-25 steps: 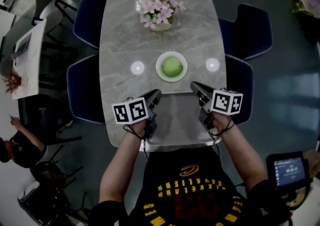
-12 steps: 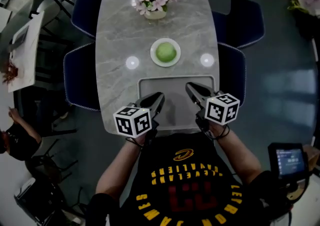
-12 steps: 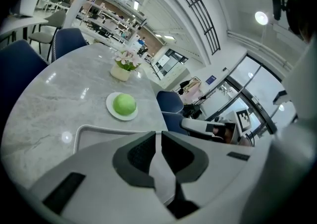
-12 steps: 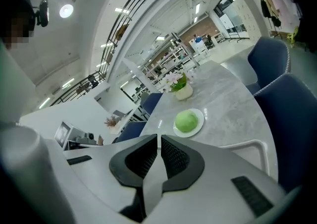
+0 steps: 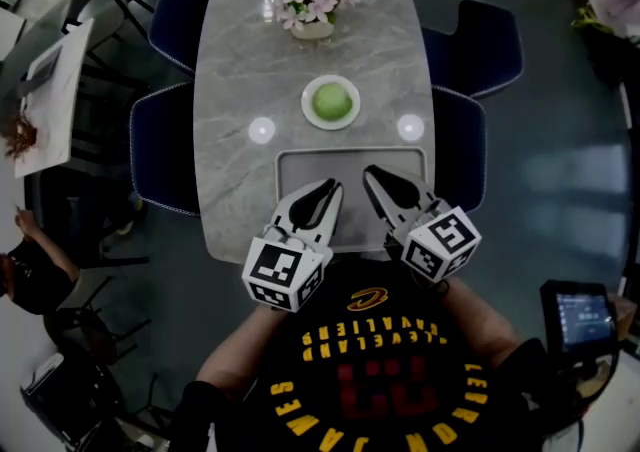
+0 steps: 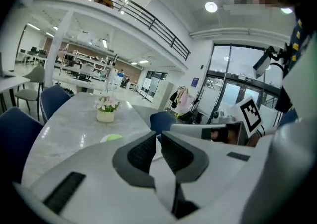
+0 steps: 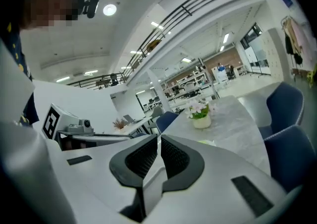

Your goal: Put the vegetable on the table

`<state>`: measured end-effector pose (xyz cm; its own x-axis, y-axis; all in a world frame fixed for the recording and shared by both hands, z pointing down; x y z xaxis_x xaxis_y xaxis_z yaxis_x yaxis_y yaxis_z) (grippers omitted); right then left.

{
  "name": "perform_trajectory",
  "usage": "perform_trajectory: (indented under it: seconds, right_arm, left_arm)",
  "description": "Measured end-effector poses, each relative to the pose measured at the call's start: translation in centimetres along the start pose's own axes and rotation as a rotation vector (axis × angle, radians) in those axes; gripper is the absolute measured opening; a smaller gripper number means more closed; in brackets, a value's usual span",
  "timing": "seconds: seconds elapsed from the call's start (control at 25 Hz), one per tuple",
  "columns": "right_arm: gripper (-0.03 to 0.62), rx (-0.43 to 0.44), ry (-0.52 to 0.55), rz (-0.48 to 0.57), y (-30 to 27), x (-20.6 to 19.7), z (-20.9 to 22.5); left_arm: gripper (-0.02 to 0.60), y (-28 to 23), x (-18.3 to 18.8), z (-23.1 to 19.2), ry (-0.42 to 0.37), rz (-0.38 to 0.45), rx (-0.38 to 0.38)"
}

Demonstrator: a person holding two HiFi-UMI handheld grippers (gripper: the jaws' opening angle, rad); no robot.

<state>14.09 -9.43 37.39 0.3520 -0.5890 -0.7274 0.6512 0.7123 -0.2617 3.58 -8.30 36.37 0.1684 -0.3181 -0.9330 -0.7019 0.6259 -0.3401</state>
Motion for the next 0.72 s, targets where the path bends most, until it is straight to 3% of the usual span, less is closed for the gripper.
perform_trajectory:
  seconds: [0.16,0.72]
  right_arm:
    - [0.031,0.0,0.088,0.032,0.6,0.5,-1.2]
    - [0.031,0.061,0.124,0.091,1.7,0.1,-2.6]
  left_arm:
    - [0.038,0.1,0.6,0.5,-0.024,0.011,0.007]
    - [0.038,0.7,0.2,1.7,-0.085,0.04,0.002]
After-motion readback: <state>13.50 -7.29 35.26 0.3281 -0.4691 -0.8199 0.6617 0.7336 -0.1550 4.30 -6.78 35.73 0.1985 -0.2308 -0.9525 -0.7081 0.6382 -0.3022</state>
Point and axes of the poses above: the fingertips, and each gripper's own axes: y backward along the fingers, z to its right, x out of its top, the point moved 4 cm from there along y, backward along the fingers, and after that the axes turned 15 degrees about -y, right-handed, at the moved point
